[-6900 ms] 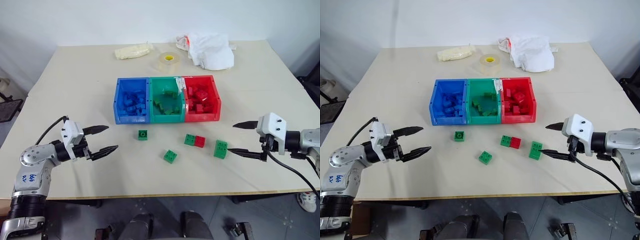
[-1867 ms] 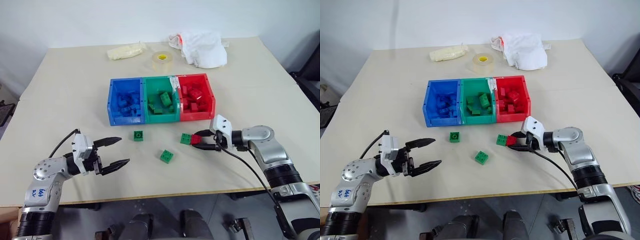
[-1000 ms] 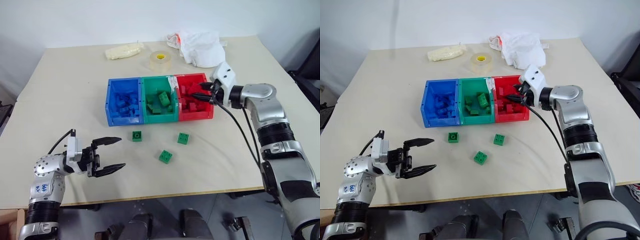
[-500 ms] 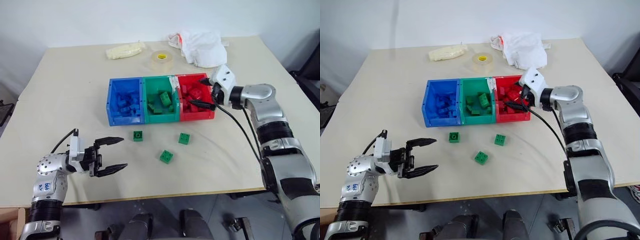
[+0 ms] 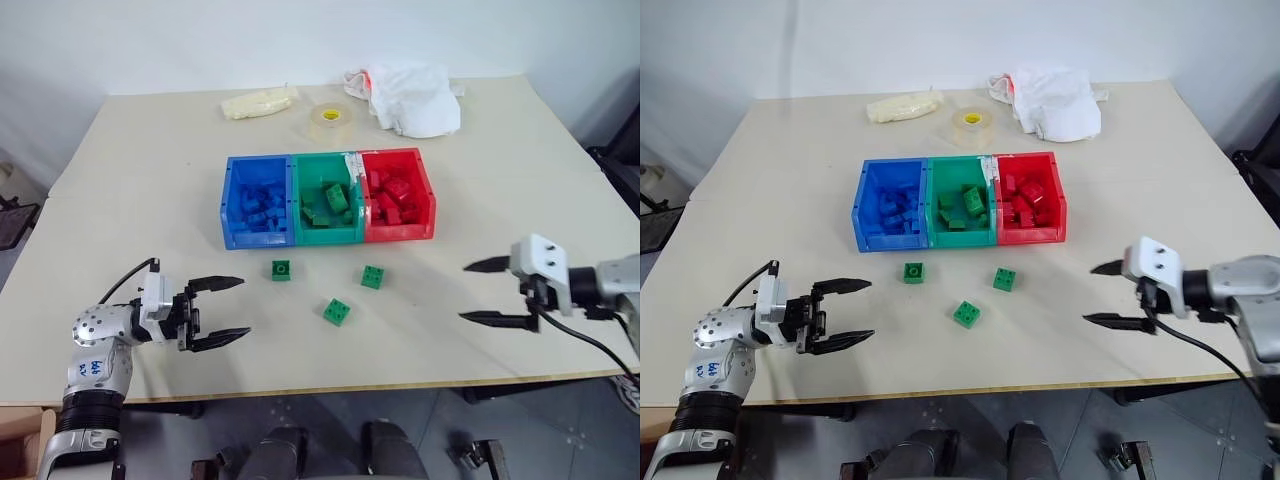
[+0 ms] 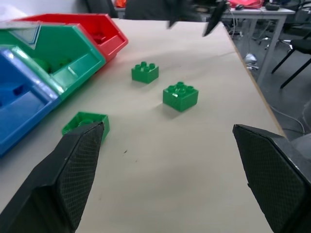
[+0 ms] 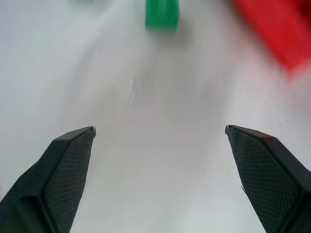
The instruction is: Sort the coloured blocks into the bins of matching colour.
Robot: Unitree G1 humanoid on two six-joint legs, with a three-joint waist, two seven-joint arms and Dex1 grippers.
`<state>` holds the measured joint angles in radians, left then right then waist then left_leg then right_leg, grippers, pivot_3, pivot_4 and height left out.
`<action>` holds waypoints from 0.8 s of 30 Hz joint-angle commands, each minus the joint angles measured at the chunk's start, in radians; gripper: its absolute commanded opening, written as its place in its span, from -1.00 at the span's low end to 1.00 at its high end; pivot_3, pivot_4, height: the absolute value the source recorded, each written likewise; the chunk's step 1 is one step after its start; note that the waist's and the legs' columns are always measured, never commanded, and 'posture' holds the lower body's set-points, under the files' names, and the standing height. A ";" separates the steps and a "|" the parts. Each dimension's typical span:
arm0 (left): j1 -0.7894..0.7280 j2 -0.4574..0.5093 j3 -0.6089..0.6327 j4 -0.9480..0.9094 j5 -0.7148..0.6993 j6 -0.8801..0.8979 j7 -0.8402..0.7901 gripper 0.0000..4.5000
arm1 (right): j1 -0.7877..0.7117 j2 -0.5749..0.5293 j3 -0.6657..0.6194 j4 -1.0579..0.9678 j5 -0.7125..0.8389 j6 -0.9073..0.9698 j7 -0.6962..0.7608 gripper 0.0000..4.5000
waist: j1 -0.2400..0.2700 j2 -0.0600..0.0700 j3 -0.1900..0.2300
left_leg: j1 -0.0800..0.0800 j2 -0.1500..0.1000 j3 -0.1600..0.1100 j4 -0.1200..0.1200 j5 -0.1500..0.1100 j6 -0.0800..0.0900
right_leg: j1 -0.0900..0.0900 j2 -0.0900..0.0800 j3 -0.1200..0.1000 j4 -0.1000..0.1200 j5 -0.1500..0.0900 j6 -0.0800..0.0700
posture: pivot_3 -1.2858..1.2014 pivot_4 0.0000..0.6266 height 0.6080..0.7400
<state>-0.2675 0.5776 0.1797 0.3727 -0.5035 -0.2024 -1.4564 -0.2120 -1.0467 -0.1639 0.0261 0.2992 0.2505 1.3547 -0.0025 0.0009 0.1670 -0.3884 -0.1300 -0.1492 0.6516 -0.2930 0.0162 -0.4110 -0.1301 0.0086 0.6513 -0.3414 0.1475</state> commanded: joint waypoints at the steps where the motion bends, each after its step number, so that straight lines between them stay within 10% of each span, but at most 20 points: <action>1: 0.004 0.020 0.013 -0.004 0.001 -0.009 -0.003 1.00 | 0.051 -0.053 -0.091 -0.028 0.027 0.000 0.012 0.99 | 0.001 0.000 0.000 | 0.000 0.000 0.000 0.000 0.000 0.000 | 0.000 0.000 0.000 0.000 0.000 0.000 | 0.03 -0.52 1.00; 12: 0.017 0.028 0.017 -0.015 -0.002 -0.009 0.006 1.00 | -0.038 -0.019 -0.012 -0.054 0.041 0.039 -0.018 0.99 | 0.001 -0.001 0.000 | 0.001 0.001 0.000 0.000 0.000 0.000 | 0.000 0.000 0.000 0.000 0.000 0.000 | 0.03 -0.52 1.00; 24: 0.082 0.013 0.027 -0.115 -0.022 0.003 0.054 1.00 | -0.410 0.320 0.341 0.145 -0.110 -0.014 -0.089 0.99 | 0.000 -0.003 0.002 | 0.001 0.001 -0.001 0.000 0.000 0.000 | 0.000 0.000 -0.001 0.000 0.000 0.000 | 0.03 -0.52 1.00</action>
<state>-0.2032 0.5891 0.1896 0.2956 -0.5060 -0.2016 -1.4117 -0.6045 -0.7278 0.1712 0.1394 0.2074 0.2665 1.2660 -0.0026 -0.0021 0.1687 -0.3877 -0.1293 -0.1506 0.6508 -0.2931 0.0158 -0.4111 -0.1302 0.0077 0.6512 -0.3413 0.1472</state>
